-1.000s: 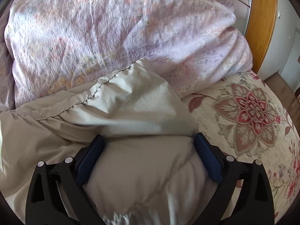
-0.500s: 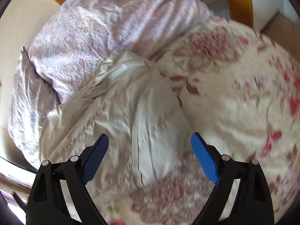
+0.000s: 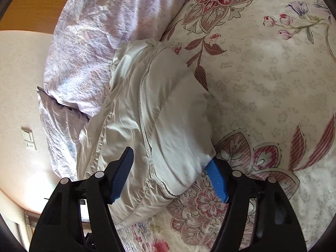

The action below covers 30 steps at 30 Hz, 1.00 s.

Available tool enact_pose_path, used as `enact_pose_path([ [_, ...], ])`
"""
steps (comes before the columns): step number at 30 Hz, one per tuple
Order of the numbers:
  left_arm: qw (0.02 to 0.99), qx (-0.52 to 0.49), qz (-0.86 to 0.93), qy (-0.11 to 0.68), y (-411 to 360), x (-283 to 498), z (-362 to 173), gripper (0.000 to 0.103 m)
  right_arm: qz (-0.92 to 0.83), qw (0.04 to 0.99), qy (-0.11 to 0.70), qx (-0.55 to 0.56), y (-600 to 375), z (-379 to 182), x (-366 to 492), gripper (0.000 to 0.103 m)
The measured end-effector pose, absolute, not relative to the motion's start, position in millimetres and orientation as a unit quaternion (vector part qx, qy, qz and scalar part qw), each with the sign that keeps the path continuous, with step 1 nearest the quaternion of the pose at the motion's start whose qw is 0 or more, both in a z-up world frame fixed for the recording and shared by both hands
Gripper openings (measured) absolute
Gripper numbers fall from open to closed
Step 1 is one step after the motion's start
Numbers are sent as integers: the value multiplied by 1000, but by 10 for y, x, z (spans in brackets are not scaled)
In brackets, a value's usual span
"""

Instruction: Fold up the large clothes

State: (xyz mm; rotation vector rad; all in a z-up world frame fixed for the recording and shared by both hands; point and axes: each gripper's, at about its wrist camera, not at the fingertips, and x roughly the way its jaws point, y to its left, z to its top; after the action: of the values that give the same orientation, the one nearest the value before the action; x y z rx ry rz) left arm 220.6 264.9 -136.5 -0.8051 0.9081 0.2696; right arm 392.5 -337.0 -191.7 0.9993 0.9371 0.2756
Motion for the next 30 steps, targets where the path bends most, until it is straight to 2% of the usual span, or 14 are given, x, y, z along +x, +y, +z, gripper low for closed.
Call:
enact_pose_path([
  [3, 814, -391, 133, 409, 2635, 2247, -1384, 53, 130, 759, 426, 475, -3384, -1947, 3949, 62],
  [4, 811, -403, 131, 403, 2641, 2258, -1403, 48, 130, 758, 425, 477, -3382, -1960, 3960, 53],
  [7, 808, -433, 126, 380, 2660, 2250, -1418, 32, 137, 756, 418, 486, -3381, -1978, 3967, 36],
  [10, 815, -433, 126, 363, 2644, 2203, -1329, 21, 154, 754, 406, 493, -3404, -1948, 3909, 27],
  [19, 838, -421, 121, 327, 2775, 1526, -958, 10, 212, 752, 412, 469, -3338, -1712, 3422, 24],
  [22, 847, -397, 140, 325, 2851, 1051, -869, 0, 229, 750, 431, 446, -3311, -1732, 3100, 24],
  [26, 856, -362, 179, 323, 2928, 553, -779, 0, 241, 737, 447, 446, -3327, -1906, 2775, 24],
  [30, 843, -370, 157, 358, 2975, 549, -947, 0, 235, 738, 443, 452, -3335, -1939, 2738, 24],
])
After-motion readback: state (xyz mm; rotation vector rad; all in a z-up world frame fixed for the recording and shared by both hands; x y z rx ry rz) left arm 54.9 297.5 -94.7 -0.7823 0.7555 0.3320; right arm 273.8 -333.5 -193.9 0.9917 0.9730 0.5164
